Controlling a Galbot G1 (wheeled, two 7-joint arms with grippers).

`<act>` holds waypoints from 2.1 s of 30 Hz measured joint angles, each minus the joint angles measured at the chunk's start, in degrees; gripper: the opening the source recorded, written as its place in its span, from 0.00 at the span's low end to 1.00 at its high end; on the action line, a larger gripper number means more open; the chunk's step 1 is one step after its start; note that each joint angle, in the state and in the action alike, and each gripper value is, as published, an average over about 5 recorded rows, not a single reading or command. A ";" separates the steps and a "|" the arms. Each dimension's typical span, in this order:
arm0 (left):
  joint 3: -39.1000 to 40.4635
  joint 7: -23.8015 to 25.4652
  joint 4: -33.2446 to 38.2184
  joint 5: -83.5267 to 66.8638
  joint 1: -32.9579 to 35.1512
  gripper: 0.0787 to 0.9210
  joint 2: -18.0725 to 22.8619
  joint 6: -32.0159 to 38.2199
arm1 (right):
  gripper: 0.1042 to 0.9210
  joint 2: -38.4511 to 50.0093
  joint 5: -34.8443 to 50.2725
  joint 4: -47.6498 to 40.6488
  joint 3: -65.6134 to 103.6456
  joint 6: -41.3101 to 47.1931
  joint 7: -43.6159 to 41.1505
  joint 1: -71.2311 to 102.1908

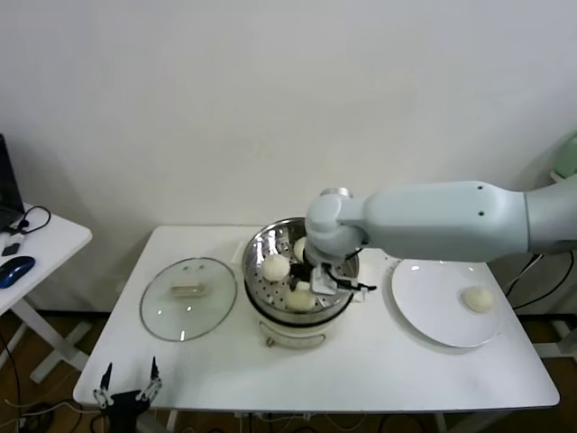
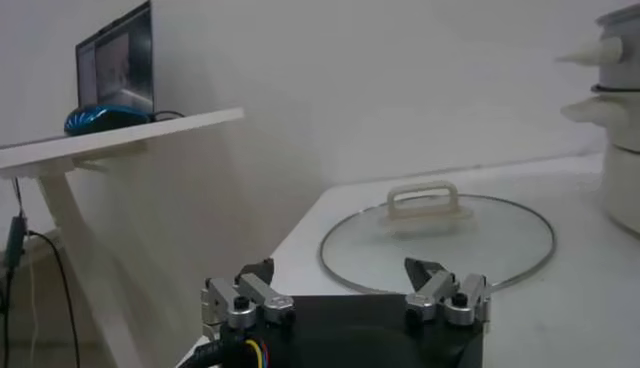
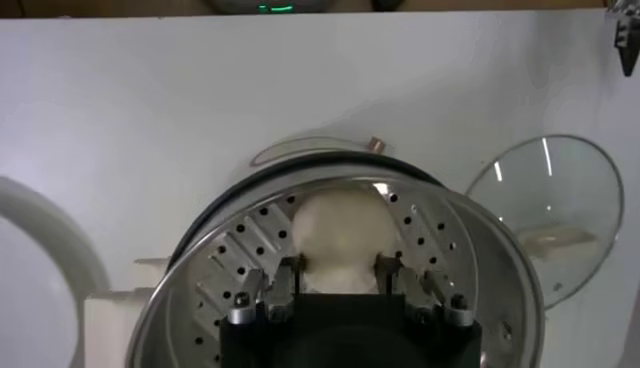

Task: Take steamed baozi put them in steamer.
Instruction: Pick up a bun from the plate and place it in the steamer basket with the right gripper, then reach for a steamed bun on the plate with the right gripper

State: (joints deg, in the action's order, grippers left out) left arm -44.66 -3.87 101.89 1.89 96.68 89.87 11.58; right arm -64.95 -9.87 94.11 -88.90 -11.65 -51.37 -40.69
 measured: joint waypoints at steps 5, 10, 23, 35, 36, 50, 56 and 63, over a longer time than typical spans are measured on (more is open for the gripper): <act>-0.28 0.00 -0.39 -0.27 -0.14 0.88 -0.05 0.16 | 0.50 -1.31 -1.46 -0.97 0.11 -0.12 0.58 1.77; -0.53 0.00 -0.60 -0.56 -0.14 0.88 -0.19 0.32 | 0.57 -2.07 -2.15 -1.61 0.48 -0.30 1.04 2.54; -0.37 0.03 -0.62 -0.50 0.05 0.88 -0.21 0.52 | 0.88 0.24 1.70 -3.14 -0.47 -1.59 -0.63 -1.65; 0.30 0.01 -0.74 -0.23 -0.02 0.88 -0.07 0.57 | 0.88 10.00 16.48 -11.95 -10.37 1.08 -6.59 -11.26; 0.34 0.01 -0.74 -0.23 -0.02 0.88 -0.06 0.57 | 0.88 11.16 17.34 -12.81 -11.17 1.46 -6.91 -11.56; 0.84 0.58 -1.08 -0.58 -0.27 0.88 0.19 1.97 | 0.88 26.52 16.25 -25.90 -8.80 3.81 -8.26 -2.50; 0.65 0.61 -0.98 -0.71 -0.06 0.88 0.23 2.19 | 0.88 29.89 12.59 -30.90 -2.03 4.10 -7.68 5.86; 0.74 0.62 -1.22 -0.19 0.33 0.88 0.34 2.41 | 0.88 30.63 7.26 -36.91 8.62 3.94 -6.33 16.08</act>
State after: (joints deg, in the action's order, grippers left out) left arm -43.92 -3.25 100.66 1.70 97.00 90.21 13.99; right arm -34.32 -2.61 57.20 -80.28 -7.71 -57.69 -24.62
